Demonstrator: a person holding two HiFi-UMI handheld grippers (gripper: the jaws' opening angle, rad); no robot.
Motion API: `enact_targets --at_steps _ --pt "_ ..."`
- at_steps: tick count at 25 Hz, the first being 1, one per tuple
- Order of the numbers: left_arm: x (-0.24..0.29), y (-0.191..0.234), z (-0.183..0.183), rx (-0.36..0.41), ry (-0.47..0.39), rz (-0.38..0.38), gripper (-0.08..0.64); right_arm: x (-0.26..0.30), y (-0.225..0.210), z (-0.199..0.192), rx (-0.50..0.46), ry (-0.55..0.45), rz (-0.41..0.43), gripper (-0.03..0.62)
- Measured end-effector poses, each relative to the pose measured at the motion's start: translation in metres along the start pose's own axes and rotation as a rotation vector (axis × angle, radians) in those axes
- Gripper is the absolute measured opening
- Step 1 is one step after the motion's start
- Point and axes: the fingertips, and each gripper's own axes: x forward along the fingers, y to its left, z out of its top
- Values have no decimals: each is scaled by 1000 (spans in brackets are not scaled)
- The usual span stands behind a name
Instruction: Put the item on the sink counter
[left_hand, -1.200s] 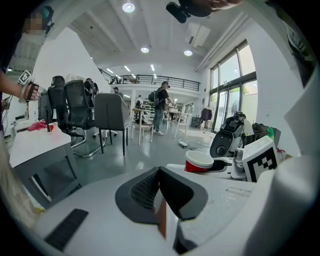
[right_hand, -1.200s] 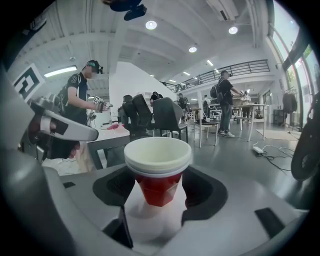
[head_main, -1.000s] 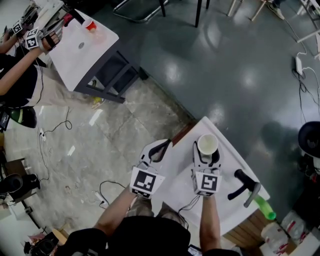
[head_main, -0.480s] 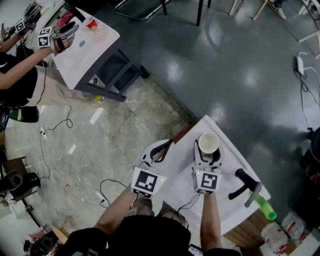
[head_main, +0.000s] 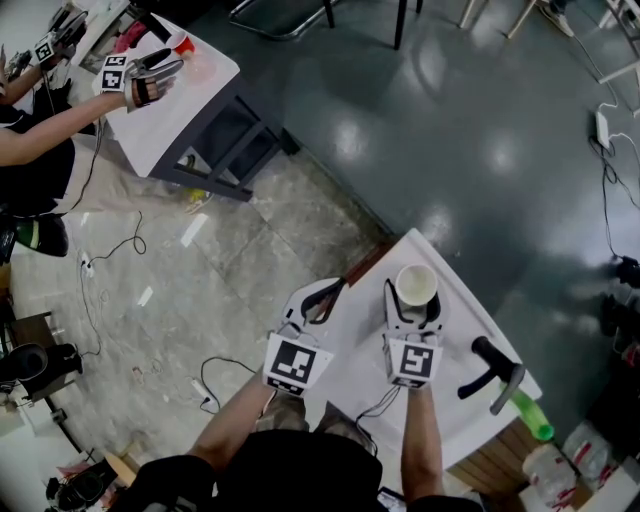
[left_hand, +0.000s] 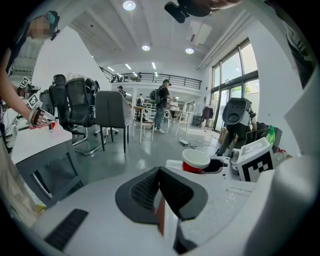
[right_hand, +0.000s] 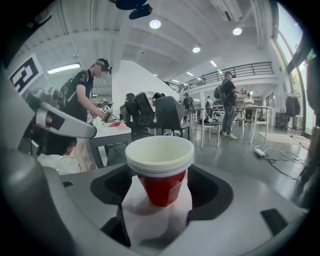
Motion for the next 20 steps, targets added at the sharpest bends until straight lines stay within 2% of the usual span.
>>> enact_targets --at_steps 5,20 --pt "-1 0 1 9 -6 1 2 0 -2 -2 15 2 -9 372" --pt "-20 -7 18 15 -25 -15 2 -23 -3 27 19 -52 -52 377"
